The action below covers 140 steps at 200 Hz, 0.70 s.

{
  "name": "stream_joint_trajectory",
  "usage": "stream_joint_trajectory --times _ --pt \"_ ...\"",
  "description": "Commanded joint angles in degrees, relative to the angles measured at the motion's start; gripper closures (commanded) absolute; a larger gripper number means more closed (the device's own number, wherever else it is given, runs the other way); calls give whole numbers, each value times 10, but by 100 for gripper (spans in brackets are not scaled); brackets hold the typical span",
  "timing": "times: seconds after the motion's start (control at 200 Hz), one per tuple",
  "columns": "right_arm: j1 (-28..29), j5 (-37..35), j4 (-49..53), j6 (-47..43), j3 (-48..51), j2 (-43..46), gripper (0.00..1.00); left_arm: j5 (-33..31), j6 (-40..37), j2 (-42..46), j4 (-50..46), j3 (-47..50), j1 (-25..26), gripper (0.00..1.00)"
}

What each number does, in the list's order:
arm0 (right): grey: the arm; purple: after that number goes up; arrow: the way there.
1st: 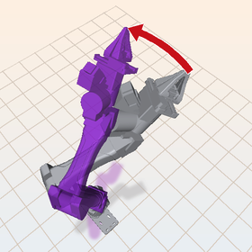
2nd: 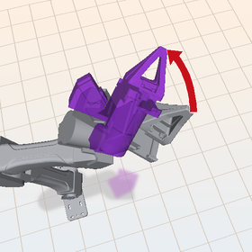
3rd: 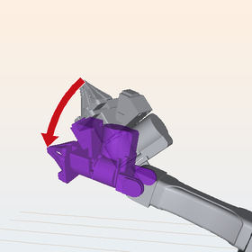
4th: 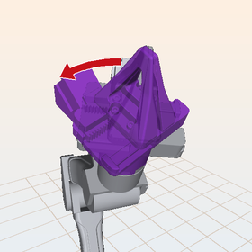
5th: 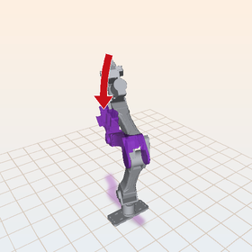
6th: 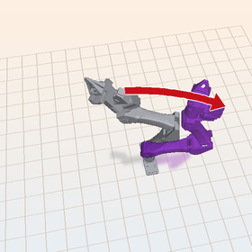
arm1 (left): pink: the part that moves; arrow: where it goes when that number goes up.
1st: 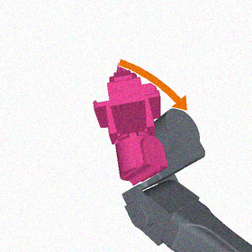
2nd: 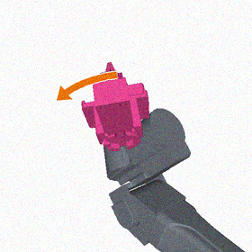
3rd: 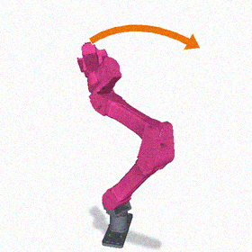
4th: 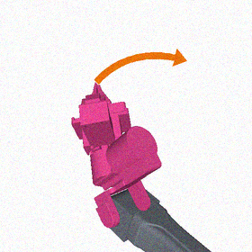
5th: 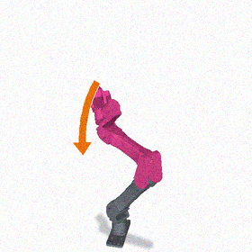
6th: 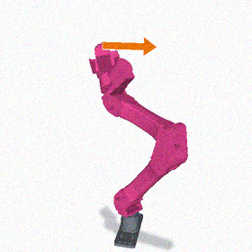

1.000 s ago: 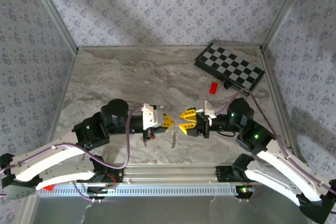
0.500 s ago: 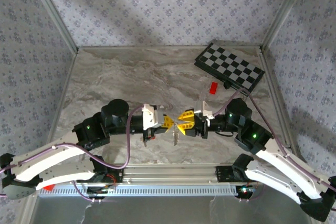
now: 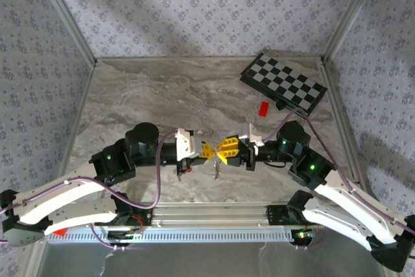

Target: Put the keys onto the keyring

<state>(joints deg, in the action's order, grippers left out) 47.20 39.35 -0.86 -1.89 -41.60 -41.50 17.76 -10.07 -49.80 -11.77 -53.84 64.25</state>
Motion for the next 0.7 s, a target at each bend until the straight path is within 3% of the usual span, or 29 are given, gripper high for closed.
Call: stream_joint_trajectory --times 0.0,0.175,0.335,0.48,0.695 --pt "5 7 -16 7 -4 -1 86 18 -7 14 28 1 3 100" --pt "8 5 -18 7 -1 0 100 18 -5 15 31 5 2 100" --pt "8 -5 -12 0 1 6 100 4 -1 20 32 11 3 100" --pt "8 -13 14 -19 -4 15 100 -21 9 40 39 28 3 80" --pt "6 -2 -68 27 31 34 100 -21 36 72 75 61 2 72"
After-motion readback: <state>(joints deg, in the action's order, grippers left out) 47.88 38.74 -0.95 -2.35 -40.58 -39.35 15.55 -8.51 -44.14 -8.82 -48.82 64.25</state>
